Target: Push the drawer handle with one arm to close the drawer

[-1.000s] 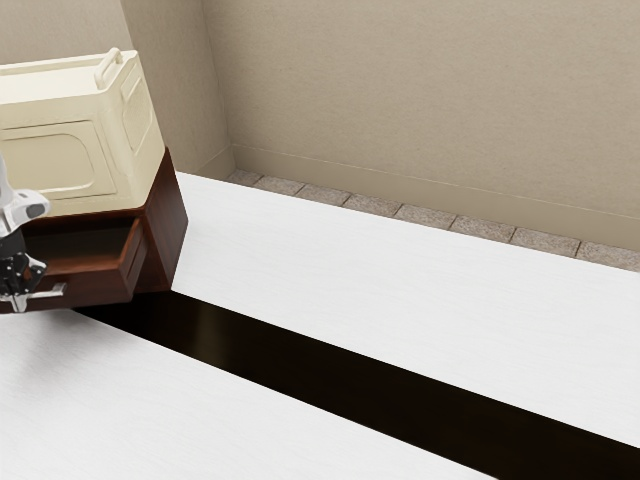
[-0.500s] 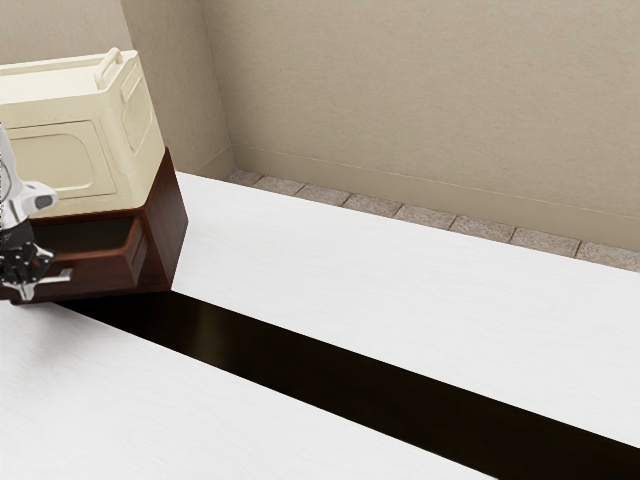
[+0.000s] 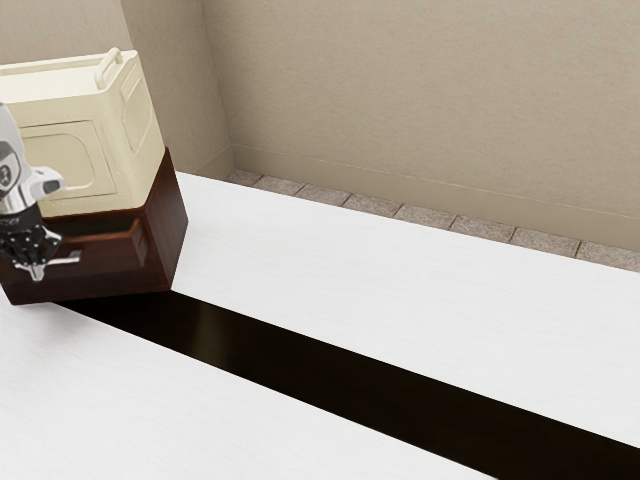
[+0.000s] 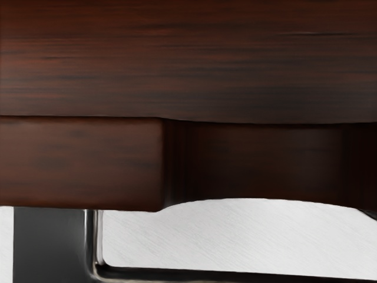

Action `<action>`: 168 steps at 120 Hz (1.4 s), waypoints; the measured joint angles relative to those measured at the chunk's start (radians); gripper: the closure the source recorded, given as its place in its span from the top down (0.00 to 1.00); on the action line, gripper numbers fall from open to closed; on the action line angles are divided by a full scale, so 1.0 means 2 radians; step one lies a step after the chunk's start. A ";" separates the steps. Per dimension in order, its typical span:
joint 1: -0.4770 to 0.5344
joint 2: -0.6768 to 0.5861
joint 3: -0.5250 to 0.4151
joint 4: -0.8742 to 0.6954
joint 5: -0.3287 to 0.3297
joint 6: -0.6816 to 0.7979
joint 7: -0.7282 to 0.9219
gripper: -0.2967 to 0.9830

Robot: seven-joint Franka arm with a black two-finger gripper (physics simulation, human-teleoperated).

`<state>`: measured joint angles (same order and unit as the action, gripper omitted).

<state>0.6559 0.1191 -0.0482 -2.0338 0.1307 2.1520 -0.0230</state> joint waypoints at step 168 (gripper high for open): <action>0.020 -0.252 -0.031 0.082 -0.089 -0.194 0.273 0.41</action>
<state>0.6963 -0.3853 -0.1104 -1.8704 -0.0471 1.7642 0.5236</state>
